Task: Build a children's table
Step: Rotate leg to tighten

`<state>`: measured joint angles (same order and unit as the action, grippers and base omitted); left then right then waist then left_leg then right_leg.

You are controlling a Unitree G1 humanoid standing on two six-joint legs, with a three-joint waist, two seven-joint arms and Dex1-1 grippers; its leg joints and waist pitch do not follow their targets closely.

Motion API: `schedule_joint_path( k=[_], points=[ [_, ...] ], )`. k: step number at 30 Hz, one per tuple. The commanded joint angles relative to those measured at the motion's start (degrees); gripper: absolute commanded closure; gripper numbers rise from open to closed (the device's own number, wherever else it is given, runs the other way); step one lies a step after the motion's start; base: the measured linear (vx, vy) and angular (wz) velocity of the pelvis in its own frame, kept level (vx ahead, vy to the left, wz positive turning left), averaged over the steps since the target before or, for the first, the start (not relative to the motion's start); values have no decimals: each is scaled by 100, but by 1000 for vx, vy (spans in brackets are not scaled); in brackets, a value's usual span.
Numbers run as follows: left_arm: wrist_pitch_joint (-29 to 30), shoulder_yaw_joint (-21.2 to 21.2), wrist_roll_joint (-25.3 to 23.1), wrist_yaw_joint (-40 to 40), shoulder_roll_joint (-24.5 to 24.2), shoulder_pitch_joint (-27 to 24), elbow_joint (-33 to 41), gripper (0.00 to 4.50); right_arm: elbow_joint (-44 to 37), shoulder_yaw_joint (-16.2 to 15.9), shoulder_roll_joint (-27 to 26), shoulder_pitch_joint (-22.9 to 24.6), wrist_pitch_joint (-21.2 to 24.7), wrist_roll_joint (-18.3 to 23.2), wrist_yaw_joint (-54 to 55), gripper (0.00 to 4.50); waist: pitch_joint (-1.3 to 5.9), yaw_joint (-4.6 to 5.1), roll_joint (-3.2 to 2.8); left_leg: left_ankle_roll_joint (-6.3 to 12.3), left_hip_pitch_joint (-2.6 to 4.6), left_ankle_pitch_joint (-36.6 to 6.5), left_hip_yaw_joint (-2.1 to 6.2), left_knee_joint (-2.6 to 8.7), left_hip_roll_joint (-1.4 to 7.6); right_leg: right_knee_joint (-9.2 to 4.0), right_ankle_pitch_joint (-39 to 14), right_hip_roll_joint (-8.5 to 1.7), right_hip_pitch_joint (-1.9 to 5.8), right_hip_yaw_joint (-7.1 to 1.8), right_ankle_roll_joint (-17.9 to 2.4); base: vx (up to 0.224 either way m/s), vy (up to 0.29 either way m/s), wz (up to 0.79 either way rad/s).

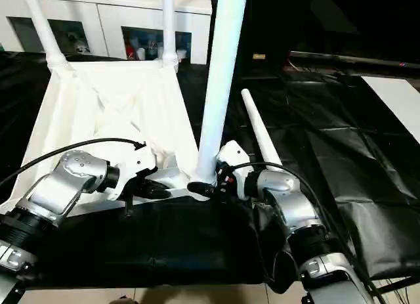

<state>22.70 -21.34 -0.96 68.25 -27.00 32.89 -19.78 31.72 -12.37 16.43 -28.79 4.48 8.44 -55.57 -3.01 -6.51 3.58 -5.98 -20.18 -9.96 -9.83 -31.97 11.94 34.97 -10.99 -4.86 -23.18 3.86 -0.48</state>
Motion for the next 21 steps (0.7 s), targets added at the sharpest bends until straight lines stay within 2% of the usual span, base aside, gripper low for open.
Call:
schedule_joint_path(
  k=[1,3,8,9,10,11,13,15,17,18,19,21],
  points=[
    [99,-312,8,304,-4,-125,49,450,-104,141,63,28,71,30,61,154,360,4,-94,157,21,-922,-17,318,108,-314,-275,-283,337,-249,-1356,0,0,0],
    [84,-335,-11,335,-17,-126,41,450,-114,158,59,32,108,53,78,171,358,6,-97,157,24,-939,-20,314,104,-315,-259,-281,336,-250,-1367,0,0,0],
    [123,-329,-28,302,13,-106,-5,450,-48,267,-31,31,190,114,232,178,356,8,-110,143,25,-963,-17,316,104,-314,-282,-280,338,-249,-1372,0,0,0],
    [166,-301,-45,183,67,-101,-46,450,84,397,-131,-8,225,131,528,178,357,13,-107,122,26,-982,-15,319,106,-313,-320,-283,338,-250,-1368,0,0,0],
    [209,-255,-76,-3,151,-81,-124,450,225,522,-233,-49,251,139,845,178,350,10,-110,102,26,-1005,-11,325,105,-320,-383,-286,335,-247,-1357,0,0,0],
    [271,-162,-133,-370,332,-13,-296,450,429,680,-395,-103,274,117,1368,178,333,37,-113,-7,15,-1167,-7,347,104,-354,-732,-296,327,-251,-1289,0,0,0],
    [311,-98,-172,-623,457,36,-416,450,560,778,-500,-137,286,98,1713,178,332,47,-102,-95,38,-1368,0,350,105,-401,-1189,-313,319,-252,-1173,0,0,0],
    [358,-22,-216,-925,607,105,-562,450,695,864,-614,-172,315,71,2097,178,325,63,-113,-140,39,-1489,15,361,104,-427,-1429,-316,299,-251,-1085,0,0,0],
    [425,171,-298,-1746,1063,337,-941,450,1103,1133,-985,-302,447,75,3255,178,307,82,-94,-143,30,-1531,10,364,91,-451,-1626,-311,279,-252,-1016,0,0,0],
    [457,264,-314,-2103,1290,465,-1154,450,1314,1252,-1175,-382,474,61,3802,178,316,99,-75,-182,52,-1629,28,364,90,-483,-1966,-318,275,-245,-891,0,0,0],
    [463,353,-325,-2431,1476,577,-1349,450,1488,1339,-1326,-456,472,62,4218,178,304,108,-90,-173,33,-1595,28,366,83,-495,-1954,-324,252,-250,-857,0,0,0],
    [457,454,-315,-2790,1706,717,-1594,450,1714,1452,-1527,-580,436,128,4631,178,317,126,-80,-185,42,-1608,26,361,79,-495,-1949,-311,242,-249,-800,0,0,0]
  ],
)
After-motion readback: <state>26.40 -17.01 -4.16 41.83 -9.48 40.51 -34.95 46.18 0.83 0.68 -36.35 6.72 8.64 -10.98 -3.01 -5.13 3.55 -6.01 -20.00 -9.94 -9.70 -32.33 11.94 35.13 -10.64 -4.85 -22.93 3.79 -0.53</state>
